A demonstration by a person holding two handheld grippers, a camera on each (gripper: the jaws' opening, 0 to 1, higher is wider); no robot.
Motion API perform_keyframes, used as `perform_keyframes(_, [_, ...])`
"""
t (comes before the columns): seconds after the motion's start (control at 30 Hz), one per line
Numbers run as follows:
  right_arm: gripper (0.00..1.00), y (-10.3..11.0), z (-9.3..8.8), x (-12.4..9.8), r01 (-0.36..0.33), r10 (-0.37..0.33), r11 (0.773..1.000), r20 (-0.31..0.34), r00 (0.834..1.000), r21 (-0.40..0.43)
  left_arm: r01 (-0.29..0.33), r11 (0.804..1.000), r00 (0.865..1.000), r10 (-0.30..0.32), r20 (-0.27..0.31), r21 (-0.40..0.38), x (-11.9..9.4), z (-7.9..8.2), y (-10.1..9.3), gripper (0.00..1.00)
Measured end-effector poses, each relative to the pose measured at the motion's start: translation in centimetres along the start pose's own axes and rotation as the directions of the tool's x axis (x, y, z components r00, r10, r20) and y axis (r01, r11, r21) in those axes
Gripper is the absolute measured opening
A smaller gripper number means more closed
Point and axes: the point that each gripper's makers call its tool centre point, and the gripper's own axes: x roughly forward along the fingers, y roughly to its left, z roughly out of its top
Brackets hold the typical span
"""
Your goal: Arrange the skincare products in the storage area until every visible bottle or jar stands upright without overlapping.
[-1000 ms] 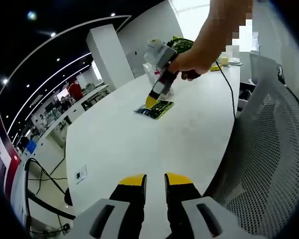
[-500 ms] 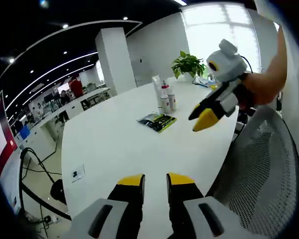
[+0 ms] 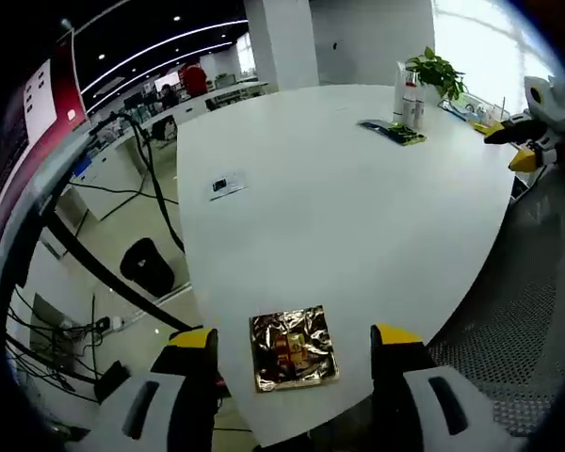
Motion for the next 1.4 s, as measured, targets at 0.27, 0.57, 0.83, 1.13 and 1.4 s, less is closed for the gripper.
perform_keyframes(0.27, [0.35,-0.9,0.0,-0.3,0.036,-0.036,0.999,0.006,0.999,0.010,-0.006,1.000,1.000,0.006,-0.022,0.000,1.5,-0.9,-0.2,0.54])
perform_keyframes(0.57, [0.31,-0.4,-0.3,0.1,0.039,-0.040,0.997,-0.018,0.999,-0.062,-0.026,0.993,0.999,0.023,-0.024,-0.117,1.7,-1.0,0.2,0.51])
perform_keyframes(0.83, [0.29,-0.2,-0.3,0.1,0.029,-0.031,0.996,-0.019,0.999,-0.089,-0.012,0.986,0.999,0.005,-0.042,-0.167,1.7,-1.4,-0.1,0.49])
perform_keyframes(1.13, [0.26,-0.3,-0.5,0.1,0.030,-0.033,0.995,-0.029,0.999,-0.090,-0.002,0.986,0.998,-0.009,-0.070,-0.164,1.3,-1.6,-0.3,0.39])
perform_keyframes(1.4, [0.26,-0.3,-0.5,0.1,0.019,-0.021,0.997,-0.028,0.999,-0.069,0.014,0.988,0.996,-0.028,-0.085,-0.152,1.3,-1.7,-1.0,0.20])
